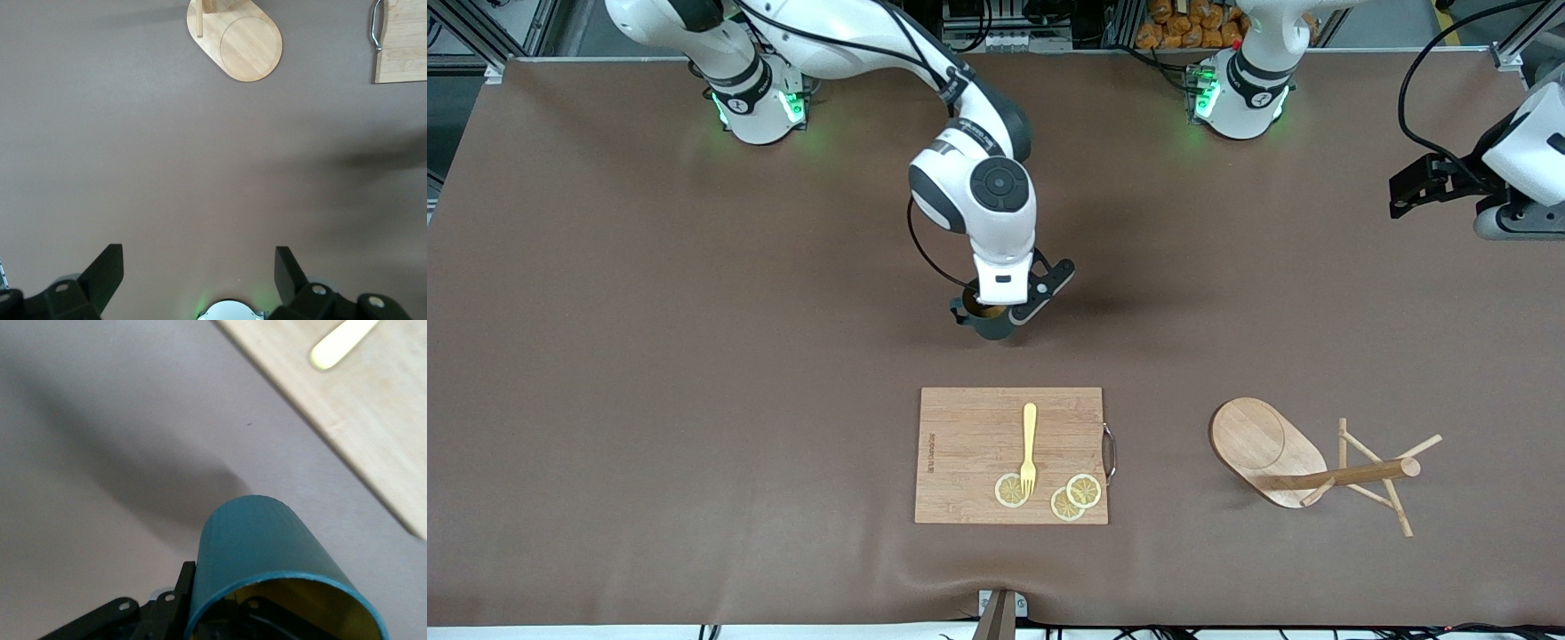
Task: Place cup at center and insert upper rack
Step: 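Lift the teal mug with the right gripper and carry it toward the table center, then lower the mug at center with the right gripper while the left gripper advances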
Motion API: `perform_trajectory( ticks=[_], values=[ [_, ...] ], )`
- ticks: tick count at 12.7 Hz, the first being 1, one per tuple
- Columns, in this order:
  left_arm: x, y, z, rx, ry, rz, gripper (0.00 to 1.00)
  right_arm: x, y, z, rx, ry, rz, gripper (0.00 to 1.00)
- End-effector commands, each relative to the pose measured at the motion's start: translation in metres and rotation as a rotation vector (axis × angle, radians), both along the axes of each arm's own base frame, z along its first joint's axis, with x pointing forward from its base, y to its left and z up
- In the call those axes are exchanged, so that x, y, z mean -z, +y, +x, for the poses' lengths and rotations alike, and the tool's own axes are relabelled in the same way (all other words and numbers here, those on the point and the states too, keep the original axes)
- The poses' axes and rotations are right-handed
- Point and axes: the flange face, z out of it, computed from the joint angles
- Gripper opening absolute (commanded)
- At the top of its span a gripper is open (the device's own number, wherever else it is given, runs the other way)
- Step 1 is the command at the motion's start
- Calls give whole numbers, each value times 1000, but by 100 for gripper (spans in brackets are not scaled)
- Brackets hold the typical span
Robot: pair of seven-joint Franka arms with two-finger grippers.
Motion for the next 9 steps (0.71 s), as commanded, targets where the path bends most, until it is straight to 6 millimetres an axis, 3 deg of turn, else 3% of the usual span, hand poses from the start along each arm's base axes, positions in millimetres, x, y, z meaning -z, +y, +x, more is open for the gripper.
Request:
perform_trajectory(
  ticks=[1, 3, 5, 9],
  values=[
    [10, 5, -2, 27, 31, 7, 100, 8, 16, -14, 72, 2, -1, 0],
    [18, 5, 2, 45, 47, 3, 100, 23, 30, -31, 50, 5, -9, 0],
    [19, -1, 1, 59, 49, 5, 100, 29, 40, -36, 37, -18, 27, 0],
    [22, -7, 2, 59, 54, 11, 100, 47, 40, -38, 26, -19, 13, 0]
  ],
)
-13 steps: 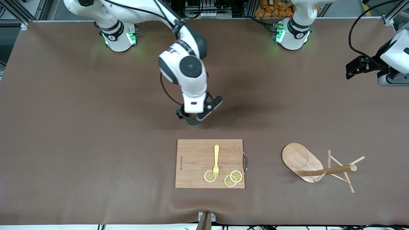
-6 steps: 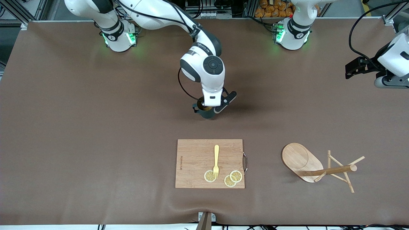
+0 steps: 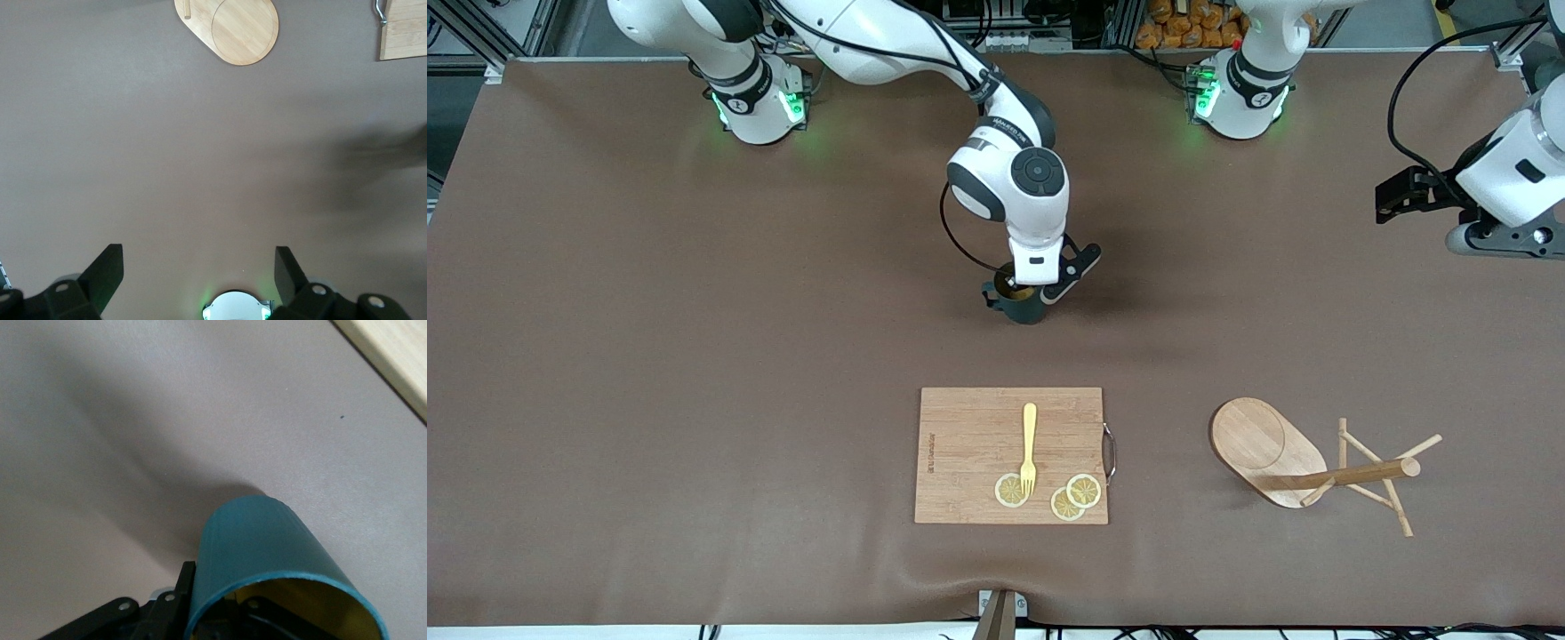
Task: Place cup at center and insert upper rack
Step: 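Lower the mug at center with the right gripper while the left gripper advances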
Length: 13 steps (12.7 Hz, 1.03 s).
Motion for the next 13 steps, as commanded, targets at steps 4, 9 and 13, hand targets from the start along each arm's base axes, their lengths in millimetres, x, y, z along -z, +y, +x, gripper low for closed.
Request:
perform_trajectory(
  ticks=[4, 9, 13],
  values=[
    [2, -16, 0, 25, 4, 8, 100, 5, 3, -1, 6, -12, -6, 9],
    [-6, -56, -4, 62, -16, 5, 100, -12, 8, -1, 7, -23, 16, 100],
    [-8, -84, -9, -6, -31, 21, 100, -104, -3, 7, 22, -59, 50, 100]
  ],
)
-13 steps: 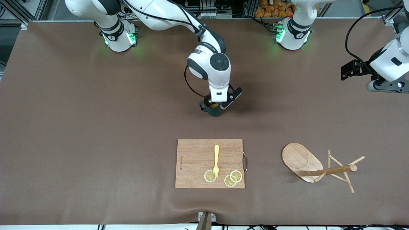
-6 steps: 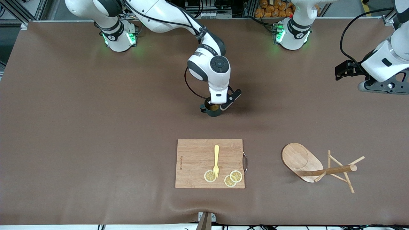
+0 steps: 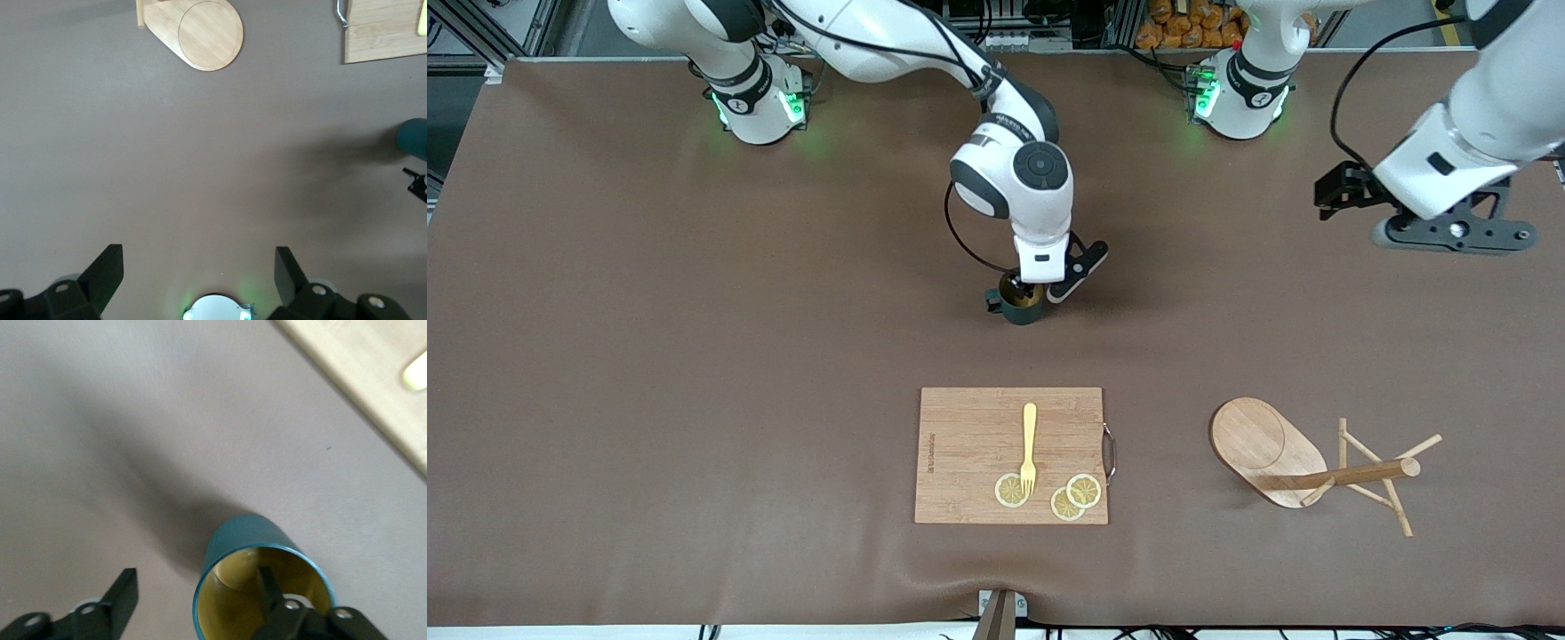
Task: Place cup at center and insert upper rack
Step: 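Lower the mug at center with the right gripper while the left gripper advances, then open and retract the right gripper while the left gripper moves toward the mug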
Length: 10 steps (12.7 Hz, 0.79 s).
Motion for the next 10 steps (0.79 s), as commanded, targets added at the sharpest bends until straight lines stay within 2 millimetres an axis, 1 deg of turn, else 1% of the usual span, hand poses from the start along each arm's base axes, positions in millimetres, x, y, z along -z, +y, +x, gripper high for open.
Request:
perform_trajectory(
  ticks=[1, 2, 3, 4, 5, 6, 7, 8, 10],
  values=[
    [-6, -5, 0, -16, -12, 4, 100, -83, -29, 12, 50, -21, -7, 100],
    [-6, -12, -1, -5, -12, 3, 100, -102, -61, 37, 110, -11, -39, 100],
    [-7, -20, -4, -20, -18, 5, 100, -121, -101, 63, 161, 12, -75, 100],
    [-6, -21, -4, -68, -21, 11, 100, -140, -148, 89, 234, 44, -105, 100],
    [-5, -33, -6, -106, -25, 18, 100, -154, -187, 109, 294, 60, -124, 100],
    [-4, -48, -8, -142, -28, 24, 100, -164, -231, 134, 368, 67, -126, 100],
    [-5, -62, -9, -188, -39, 26, 100, -175, -275, 154, 438, 77, -125, 100],
    [-4, -83, -10, -230, -48, 28, 100, -184, -325, 173, 497, 86, -122, 100],
    [0, -122, -11, -321, -61, 31, 100, -202, -422, 194, 483, 84, -106, 100]
  ],
)
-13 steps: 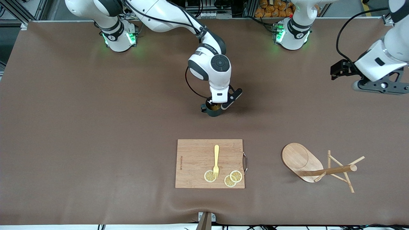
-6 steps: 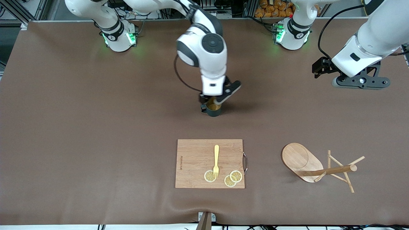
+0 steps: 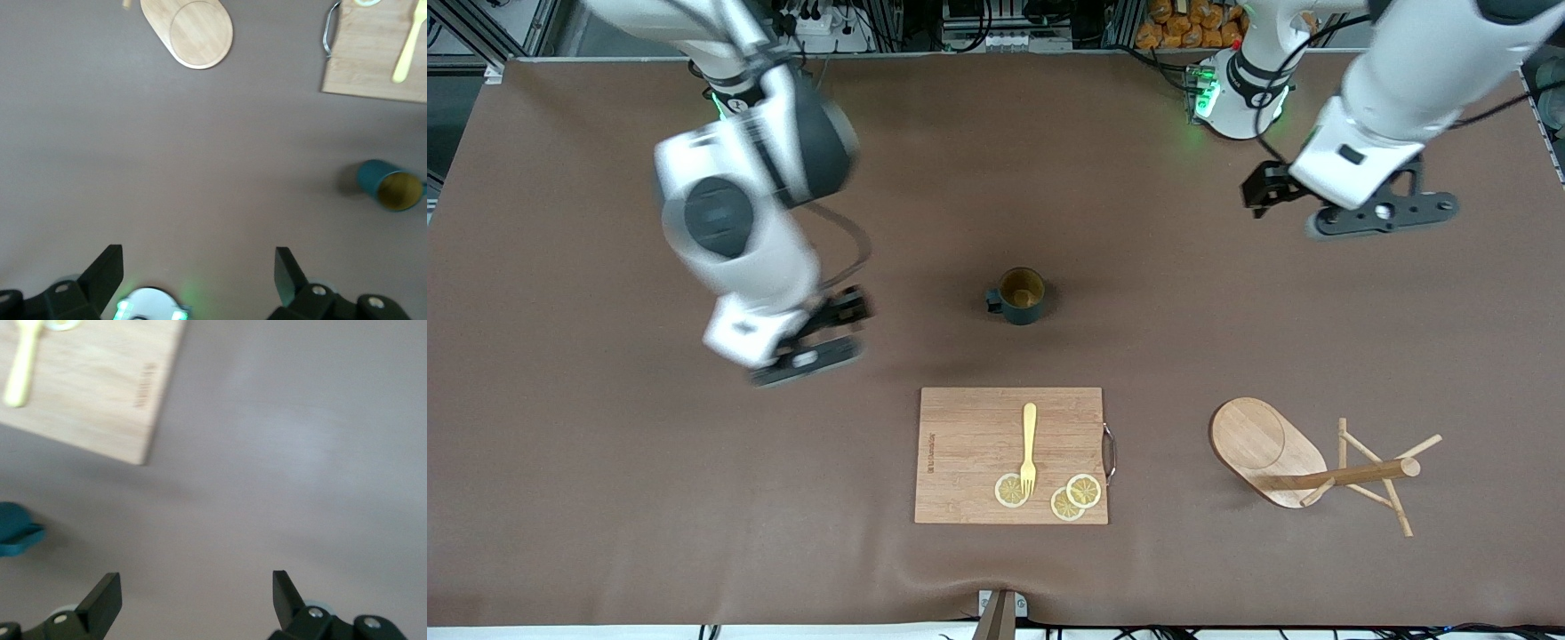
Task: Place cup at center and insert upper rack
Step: 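Open and retract the right gripper while the left gripper moves toward the mug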
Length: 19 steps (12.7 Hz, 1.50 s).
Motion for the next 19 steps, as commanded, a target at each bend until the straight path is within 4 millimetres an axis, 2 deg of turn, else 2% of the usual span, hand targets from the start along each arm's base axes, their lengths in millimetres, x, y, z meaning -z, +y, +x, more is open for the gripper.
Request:
perform_trajectory(
  ticks=[1, 2, 3, 5, 7, 10, 12, 14, 16, 18, 19],
  values=[
    [3, -51, 4, -114, -21, 1, 100, -24, -109, 6, 25, 3, 32, 100],
    [5, -66, 2, -147, -30, 0, 100, -35, -146, 8, 73, -9, 38, 100],
    [8, -77, -1, -180, -40, 4, 100, -49, -167, 4, 104, -10, 40, 100],
    [8, -86, -5, -225, -81, 44, 100, -72, -186, -20, 143, -7, 40, 100],
    [2, -113, -23, -236, -182, 129, 100, -89, -217, -52, 194, -21, 49, 100],
    [-3, -148, -48, -342, -264, 156, 100, -126, -267, -110, 276, -56, 60, 100],
    [0, -177, -68, -340, -350, 202, 100, -132, -283, -119, 300, -40, 59, 100],
    [8, -201, -85, -372, -421, 233, 100, -140, -284, -121, 310, -40, 57, 100],
    [16, -211, -93, -377, -449, 272, 100, -143, -292, -127, 325, 15, 46, 100],
    [15, -211, -95, -439, -470, 277, 100, -151, -300, -129, 328, 12, 42, 100],
    [14, -219, -102, -442, -505, 283, 100, -156, -307, -132, 344, 18, 44, 100]
  ],
)
